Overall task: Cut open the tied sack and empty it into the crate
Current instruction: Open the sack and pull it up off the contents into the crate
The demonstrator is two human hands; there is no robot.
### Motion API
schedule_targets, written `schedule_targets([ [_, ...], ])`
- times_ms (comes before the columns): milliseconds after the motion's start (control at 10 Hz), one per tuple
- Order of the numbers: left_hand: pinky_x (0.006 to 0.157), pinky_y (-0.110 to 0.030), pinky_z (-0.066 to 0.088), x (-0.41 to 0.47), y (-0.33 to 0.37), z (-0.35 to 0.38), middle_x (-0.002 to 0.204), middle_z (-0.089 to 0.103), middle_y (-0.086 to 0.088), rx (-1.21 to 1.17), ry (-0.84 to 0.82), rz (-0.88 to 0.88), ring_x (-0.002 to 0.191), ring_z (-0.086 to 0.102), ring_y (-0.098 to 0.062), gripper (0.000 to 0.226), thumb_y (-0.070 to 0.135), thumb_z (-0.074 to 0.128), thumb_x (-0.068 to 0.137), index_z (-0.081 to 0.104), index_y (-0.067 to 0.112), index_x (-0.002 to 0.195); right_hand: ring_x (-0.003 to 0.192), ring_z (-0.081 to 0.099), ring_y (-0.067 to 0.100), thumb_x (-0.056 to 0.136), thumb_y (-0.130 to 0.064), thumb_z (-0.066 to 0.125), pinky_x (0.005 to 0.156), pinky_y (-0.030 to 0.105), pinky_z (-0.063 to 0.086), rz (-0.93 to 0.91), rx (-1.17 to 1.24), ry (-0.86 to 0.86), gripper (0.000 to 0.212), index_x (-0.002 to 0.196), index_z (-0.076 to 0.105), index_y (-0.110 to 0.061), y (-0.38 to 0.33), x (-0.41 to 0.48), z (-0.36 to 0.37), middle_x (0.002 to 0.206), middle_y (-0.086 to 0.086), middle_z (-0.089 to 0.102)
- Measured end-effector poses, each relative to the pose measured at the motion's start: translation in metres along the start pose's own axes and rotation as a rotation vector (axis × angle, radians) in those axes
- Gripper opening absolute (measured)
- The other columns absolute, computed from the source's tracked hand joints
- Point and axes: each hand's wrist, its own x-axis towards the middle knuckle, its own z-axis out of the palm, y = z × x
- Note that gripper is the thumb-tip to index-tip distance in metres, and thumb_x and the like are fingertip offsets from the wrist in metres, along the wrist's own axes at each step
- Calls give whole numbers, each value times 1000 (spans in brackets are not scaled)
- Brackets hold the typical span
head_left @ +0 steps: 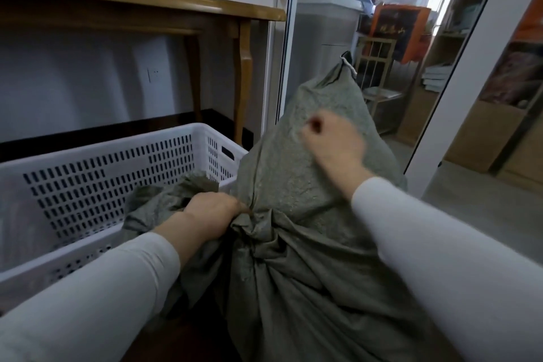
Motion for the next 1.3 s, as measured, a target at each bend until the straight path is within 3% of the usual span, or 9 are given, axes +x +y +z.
schedule_targets([
  [100,95,-34,46,0,0,-2,141,50,5,13,5,13,126,50,-21,42,25,39,99,45,45,136,131,38,28,87,-29,60,108,41,32,116,-65,276,56,135,38,-12,32,33,-24,141,10,39],
  [200,98,-34,44,-2,1,-4,143,48,4,44,-22,16,129,48,-22,44,23,38,100,41,45,138,142,25,35,82,-45,64,115,51,19,412,142,33,87,146,20,-5,64,49,-26,154,17,25],
  [400,98,-36,47,-2,-9,5,153,34,2,-11,-67,16,131,46,-22,61,25,46,96,18,43,147,104,62,37,94,-30,53,92,37,46,447,285,-157,40,107,66,4,83,35,-7,110,23,67],
  [600,97,-40,49,-13,-19,3,156,16,-12,-273,-140,-216,118,55,-30,129,37,70,77,-47,31,131,119,56,35,95,-22,46,84,32,48,670,637,-2,42,127,52,4,59,50,-31,129,22,57],
  [700,97,-38,47,-17,-16,-14,154,29,-12,-251,-139,-213,120,54,-28,115,39,60,84,-43,26,134,131,46,27,96,-19,43,70,16,46,737,792,139,42,136,42,-4,50,66,-66,143,13,46],
  [900,68,-34,44,-6,-20,-39,120,62,-9,-115,3,-286,91,62,-29,93,34,46,93,-31,23,144,105,60,20,94,-22,44,90,32,50,569,1075,292,37,128,50,-8,70,144,-107,115,5,59],
  [1000,84,-39,49,-6,-19,-34,129,57,-9,-146,17,-327,112,58,-29,80,29,47,92,-7,21,151,93,61,24,92,-17,49,89,37,53,499,1104,421,25,114,62,-12,43,124,-113,110,10,65],
  [1100,98,-40,45,-10,-13,-13,139,49,-8,-193,-80,-350,126,50,-29,52,25,50,91,33,18,140,123,52,28,95,-15,47,107,30,37,208,614,62,37,131,56,-14,27,84,-71,136,11,55],
  [1300,103,-40,42,-18,-7,29,139,50,-6,-191,-275,-345,126,50,-28,43,34,45,96,45,19,136,146,16,26,45,-83,65,120,47,17,70,-52,-941,110,142,38,-38,14,15,-5,158,-2,17],
])
